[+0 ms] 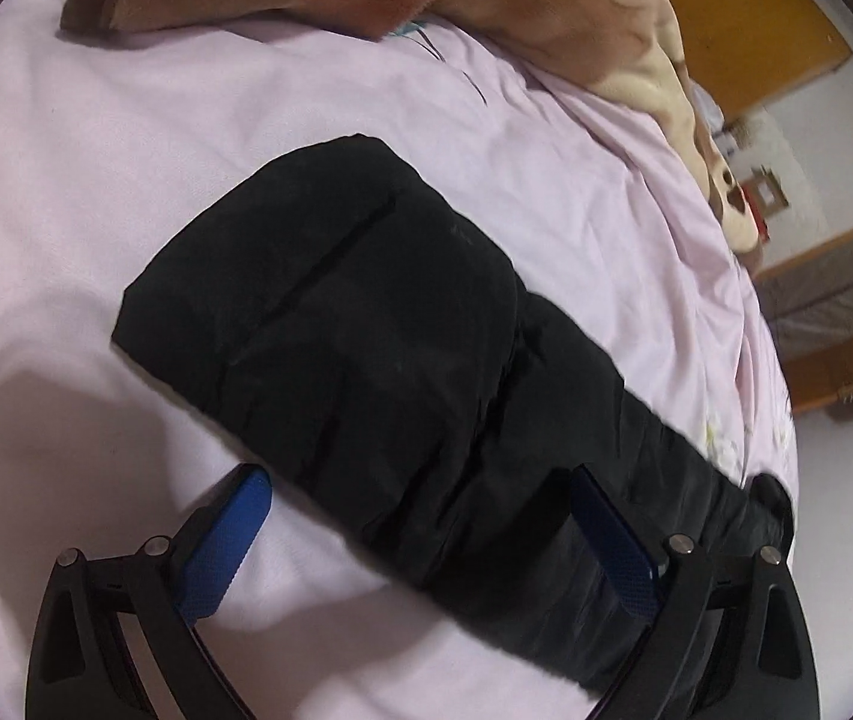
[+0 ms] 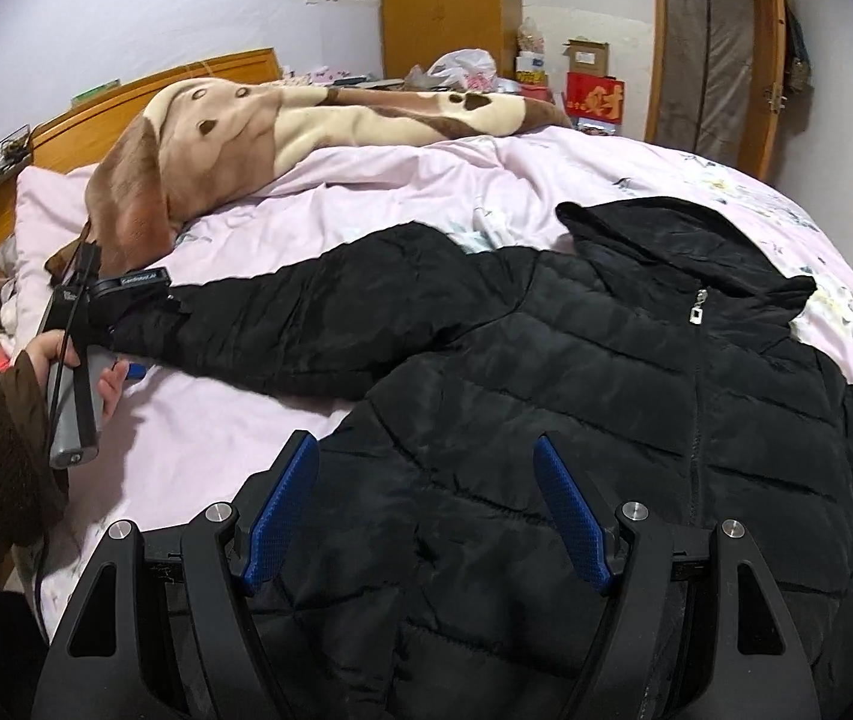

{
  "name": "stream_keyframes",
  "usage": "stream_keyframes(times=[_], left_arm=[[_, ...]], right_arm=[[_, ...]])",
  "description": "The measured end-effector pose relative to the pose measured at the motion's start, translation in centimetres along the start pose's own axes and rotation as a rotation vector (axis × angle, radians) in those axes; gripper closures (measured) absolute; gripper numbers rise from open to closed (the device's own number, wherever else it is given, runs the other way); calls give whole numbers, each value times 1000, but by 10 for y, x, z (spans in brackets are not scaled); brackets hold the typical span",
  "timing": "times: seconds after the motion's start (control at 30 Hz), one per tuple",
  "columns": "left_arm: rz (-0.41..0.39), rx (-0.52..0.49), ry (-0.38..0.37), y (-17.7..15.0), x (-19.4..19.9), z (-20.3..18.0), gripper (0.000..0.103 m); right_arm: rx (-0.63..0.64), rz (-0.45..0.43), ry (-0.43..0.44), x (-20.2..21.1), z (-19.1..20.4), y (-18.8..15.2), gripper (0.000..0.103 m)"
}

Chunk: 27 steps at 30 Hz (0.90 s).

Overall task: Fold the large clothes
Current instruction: 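Grasp the black jacket's sleeve cuff with the left tool and lift it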

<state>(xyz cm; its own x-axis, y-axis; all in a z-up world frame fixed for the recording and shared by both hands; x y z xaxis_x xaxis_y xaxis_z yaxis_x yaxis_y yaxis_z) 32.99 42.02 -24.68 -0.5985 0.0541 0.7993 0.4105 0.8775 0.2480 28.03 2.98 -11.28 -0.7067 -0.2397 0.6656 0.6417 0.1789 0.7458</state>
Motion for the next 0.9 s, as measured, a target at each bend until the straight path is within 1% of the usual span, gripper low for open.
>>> stream_keyframes(times=[0.03, 0.07, 0.1, 0.13, 0.23, 0.27, 0.3, 0.33, 0.37, 0.43, 0.47, 0.5, 0.6, 0.7, 0.77, 0.9], left_arm=[[2, 12, -3, 1, -2, 0, 6], [5, 18, -10, 2, -3, 0, 13], [2, 22, -10, 4, -4, -2, 24], [2, 20, -3, 5, -6, -3, 28], [-8, 39, -9, 7, 0, 0, 48], [-12, 41, -7, 8, 2, 1, 62], [-19, 29, -2, 9, 4, 0, 72], [-25, 5, 6, 9, 6, -4, 77], [-31, -15, 13, 7, 10, -7, 86], [-75, -98, 38, 7, 20, -25, 90], [-97, -122, 36, 6, 26, -31, 90], [-135, -166, 28, 5, 36, -44, 90], [-198, -274, 9, -1, 57, -76, 90], [-223, -362, -26, -10, 73, -107, 90], [-229, -404, -55, -17, 80, -124, 91], [-267, -530, -79, -41, 95, -164, 91]], right_arm=[[-2, -7, -4, 0, -1, 1, 29], [-4, -11, -6, 0, -2, 3, 29], [-6, -10, -9, -1, -3, 4, 29], [-7, -9, -8, -1, -4, 5, 29], [-9, -11, -10, -1, -7, 7, 29], [-9, -13, -9, -1, -7, 8, 29], [-10, -15, -10, 0, -7, 8, 29], [-11, -16, -11, 0, -8, 9, 29], [-10, -15, -13, 0, -9, 10, 29], [-13, -16, -26, 1, -11, 10, 29], [-16, -12, -31, 1, -13, 11, 29], [-21, -10, -32, 1, -15, 12, 29], [-39, -15, -36, 6, -23, 15, 29], [-49, -31, -50, 14, -30, 20, 29], [-52, -41, -57, 20, -34, 22, 29], [-67, -52, -56, 29, -45, 25, 29]])
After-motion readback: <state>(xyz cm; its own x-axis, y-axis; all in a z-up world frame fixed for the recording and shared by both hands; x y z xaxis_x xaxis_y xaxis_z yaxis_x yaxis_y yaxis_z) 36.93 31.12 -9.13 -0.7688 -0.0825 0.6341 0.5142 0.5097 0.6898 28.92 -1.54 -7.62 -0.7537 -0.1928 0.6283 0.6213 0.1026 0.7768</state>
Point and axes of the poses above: each gripper's, at about its wrist camera, not at the fingertips, and x roughly against the way its jaws point, z to its left, y to its top, the point moved 5 cm from there along -x, roughly the way its jaws point, and after that the axes turned 2 degrees about -y, right-handed, at the moved point
